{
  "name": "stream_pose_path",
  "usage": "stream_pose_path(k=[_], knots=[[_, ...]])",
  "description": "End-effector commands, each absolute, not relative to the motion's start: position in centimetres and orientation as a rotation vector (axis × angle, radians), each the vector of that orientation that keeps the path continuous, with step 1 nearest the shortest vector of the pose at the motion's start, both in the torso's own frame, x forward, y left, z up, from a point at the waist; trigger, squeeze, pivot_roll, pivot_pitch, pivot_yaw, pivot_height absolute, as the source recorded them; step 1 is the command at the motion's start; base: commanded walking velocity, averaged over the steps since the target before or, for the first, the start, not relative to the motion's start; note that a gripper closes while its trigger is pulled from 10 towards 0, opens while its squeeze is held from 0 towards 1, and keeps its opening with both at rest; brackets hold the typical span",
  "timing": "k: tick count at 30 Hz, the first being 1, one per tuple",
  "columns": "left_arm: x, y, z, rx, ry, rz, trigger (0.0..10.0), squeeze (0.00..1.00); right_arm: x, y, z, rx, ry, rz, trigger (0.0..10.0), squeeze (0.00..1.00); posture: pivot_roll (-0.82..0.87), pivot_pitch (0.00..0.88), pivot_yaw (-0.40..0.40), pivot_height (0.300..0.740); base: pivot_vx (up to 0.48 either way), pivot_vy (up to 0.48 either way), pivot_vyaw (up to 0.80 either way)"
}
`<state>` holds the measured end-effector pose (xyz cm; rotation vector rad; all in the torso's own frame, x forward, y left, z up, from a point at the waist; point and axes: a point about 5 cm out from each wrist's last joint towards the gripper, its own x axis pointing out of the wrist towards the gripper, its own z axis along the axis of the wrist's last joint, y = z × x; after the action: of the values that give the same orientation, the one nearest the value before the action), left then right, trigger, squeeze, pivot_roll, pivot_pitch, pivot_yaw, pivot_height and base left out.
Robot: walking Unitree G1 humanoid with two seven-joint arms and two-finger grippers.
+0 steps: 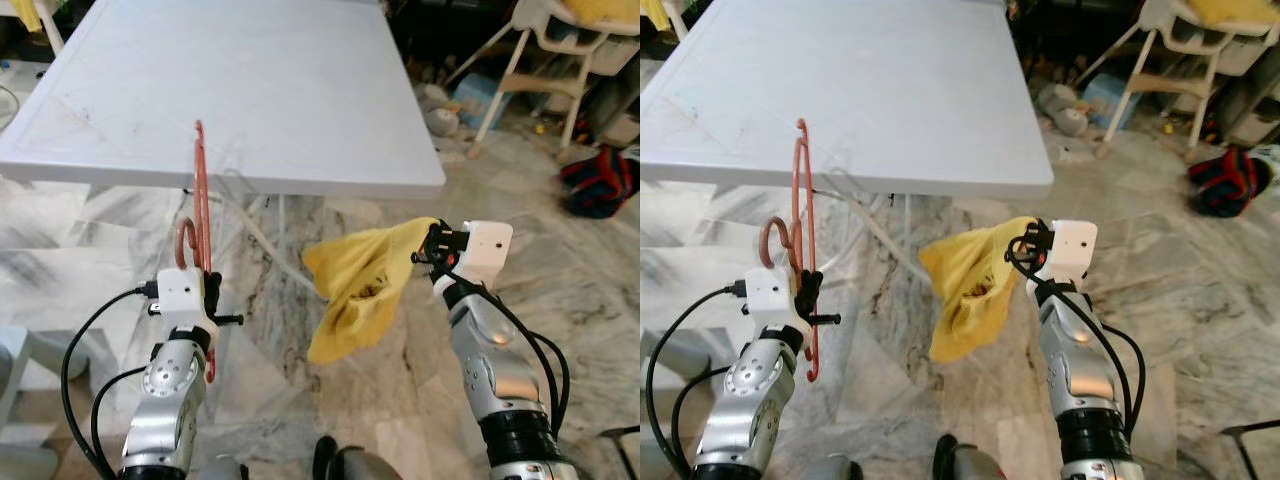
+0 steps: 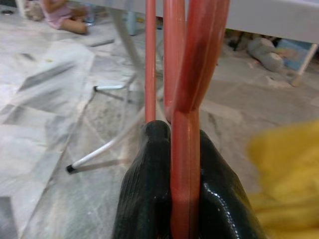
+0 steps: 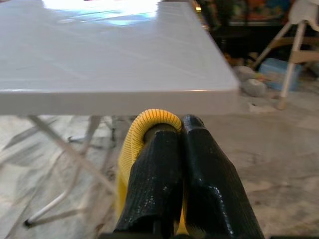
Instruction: Hang hanger
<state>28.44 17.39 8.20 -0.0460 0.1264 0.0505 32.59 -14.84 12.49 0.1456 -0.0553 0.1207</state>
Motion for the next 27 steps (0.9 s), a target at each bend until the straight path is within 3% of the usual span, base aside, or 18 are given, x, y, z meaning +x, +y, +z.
stream_pose_path(k=[1,5,7,13,27], knots=[[28.5,17.1,7.9,-0.052,0.131,0.063,10.0,0.00,32.9,-14.7,13.1,0.140,-0.071,0.141,10.0,0.00,0.21,0.048,-0.134,0.740,0.000,0.000,0.00],[28.9,16.4,8.1,-0.073,0.136,0.060,10.0,0.00,33.2,-14.7,13.1,0.148,-0.069,0.145,10.0,0.00,0.20,0.129,-0.089,0.740,0.000,0.000,0.00],[28.5,16.2,7.7,-0.085,0.138,0.050,10.0,0.00,32.8,-14.9,12.6,0.151,-0.071,0.139,10.0,0.00,0.22,0.086,-0.094,0.740,0.000,0.000,0.00],[28.1,16.7,7.3,-0.069,0.163,0.032,10.0,0.00,32.3,-15.8,11.8,0.201,-0.072,0.056,10.0,0.00,0.22,0.138,-0.057,0.740,0.000,0.000,0.00],[29.6,17.5,9.8,-0.010,0.105,-0.085,10.0,0.00,31.6,-15.7,10.3,0.252,-0.064,-0.024,10.0,0.00,0.21,0.171,0.031,0.740,0.000,0.000,0.00]])
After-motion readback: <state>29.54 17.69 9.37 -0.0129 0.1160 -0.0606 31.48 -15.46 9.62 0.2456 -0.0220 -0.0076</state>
